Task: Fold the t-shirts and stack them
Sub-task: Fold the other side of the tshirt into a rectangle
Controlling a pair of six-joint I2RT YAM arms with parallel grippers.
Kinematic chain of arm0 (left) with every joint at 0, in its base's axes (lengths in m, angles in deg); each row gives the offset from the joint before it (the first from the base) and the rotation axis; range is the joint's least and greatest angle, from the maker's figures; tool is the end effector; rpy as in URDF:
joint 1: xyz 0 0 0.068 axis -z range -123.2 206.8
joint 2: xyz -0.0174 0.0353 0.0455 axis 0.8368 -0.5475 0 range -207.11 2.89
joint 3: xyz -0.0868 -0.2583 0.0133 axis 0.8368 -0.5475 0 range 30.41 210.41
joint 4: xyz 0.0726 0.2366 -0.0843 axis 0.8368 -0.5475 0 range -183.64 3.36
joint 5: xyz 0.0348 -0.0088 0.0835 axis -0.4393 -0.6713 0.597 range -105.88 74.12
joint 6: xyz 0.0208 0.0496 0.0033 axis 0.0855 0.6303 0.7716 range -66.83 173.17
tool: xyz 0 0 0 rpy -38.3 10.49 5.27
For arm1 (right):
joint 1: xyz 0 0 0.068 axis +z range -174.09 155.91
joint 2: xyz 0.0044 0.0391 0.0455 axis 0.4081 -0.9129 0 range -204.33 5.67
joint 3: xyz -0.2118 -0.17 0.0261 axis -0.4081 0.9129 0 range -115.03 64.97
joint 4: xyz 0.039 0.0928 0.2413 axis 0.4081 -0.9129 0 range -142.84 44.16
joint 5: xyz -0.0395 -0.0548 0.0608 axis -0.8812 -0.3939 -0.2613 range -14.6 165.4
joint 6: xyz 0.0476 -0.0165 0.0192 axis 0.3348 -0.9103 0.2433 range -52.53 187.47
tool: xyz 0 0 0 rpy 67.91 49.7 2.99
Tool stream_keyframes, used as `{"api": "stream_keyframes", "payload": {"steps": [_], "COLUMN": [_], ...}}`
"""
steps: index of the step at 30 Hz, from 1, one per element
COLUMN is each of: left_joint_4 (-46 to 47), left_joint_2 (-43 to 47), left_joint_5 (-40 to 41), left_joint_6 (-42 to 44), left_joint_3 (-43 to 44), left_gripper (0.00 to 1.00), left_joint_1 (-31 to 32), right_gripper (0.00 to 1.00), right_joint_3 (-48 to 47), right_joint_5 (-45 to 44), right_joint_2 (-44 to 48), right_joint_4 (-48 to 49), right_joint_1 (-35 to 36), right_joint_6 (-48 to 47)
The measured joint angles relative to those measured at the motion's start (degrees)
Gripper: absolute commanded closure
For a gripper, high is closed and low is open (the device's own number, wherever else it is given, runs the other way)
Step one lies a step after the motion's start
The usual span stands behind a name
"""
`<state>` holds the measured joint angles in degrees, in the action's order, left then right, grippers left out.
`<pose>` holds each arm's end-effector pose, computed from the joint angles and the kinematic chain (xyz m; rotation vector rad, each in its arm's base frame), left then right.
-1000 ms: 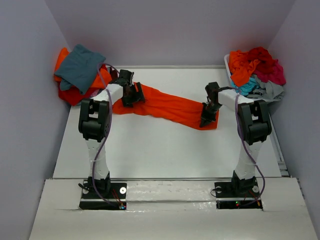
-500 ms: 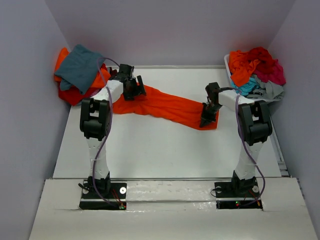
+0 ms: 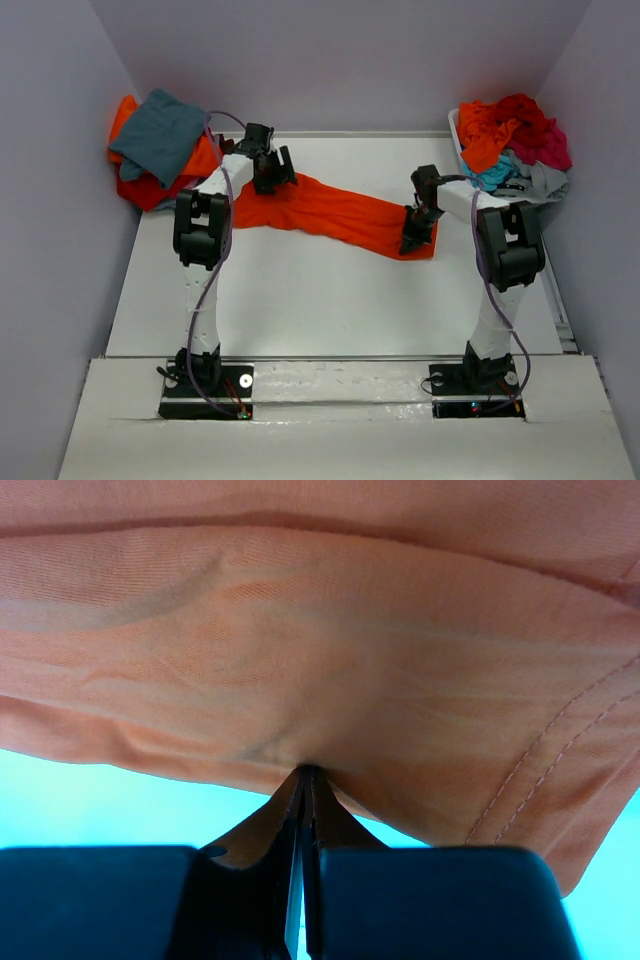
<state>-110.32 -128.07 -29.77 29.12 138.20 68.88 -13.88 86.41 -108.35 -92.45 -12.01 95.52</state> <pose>0.5029 -0.1164 0.1925 -0.1374 2.4344 -0.5808 0.3681 0.0857 0.1548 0.4032 3.0262 0.3515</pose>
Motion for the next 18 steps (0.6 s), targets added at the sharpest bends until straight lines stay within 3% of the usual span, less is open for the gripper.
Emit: {"api": "stream_keyframes", "payload": {"steps": [5, 18], "left_joint_4": [-0.8, -0.9], "left_joint_2": [-3.1, -3.3], "left_joint_5": [-0.1, -1.2], "left_joint_6": [0.5, 4.1], "left_joint_3": [4.3, 6.0], "left_gripper": [0.16, 0.16], "left_joint_1": [0.8, 2.9], "right_gripper": [0.93, 0.93], "right_joint_3": [0.0, 0.1], "right_joint_5": [0.0, 0.0], "right_joint_2": [0.0, 0.0], "right_joint_4": [0.0, 0.2], "right_joint_1": [0.0, 0.0], "right_joint_6": [0.0, 0.0]}}
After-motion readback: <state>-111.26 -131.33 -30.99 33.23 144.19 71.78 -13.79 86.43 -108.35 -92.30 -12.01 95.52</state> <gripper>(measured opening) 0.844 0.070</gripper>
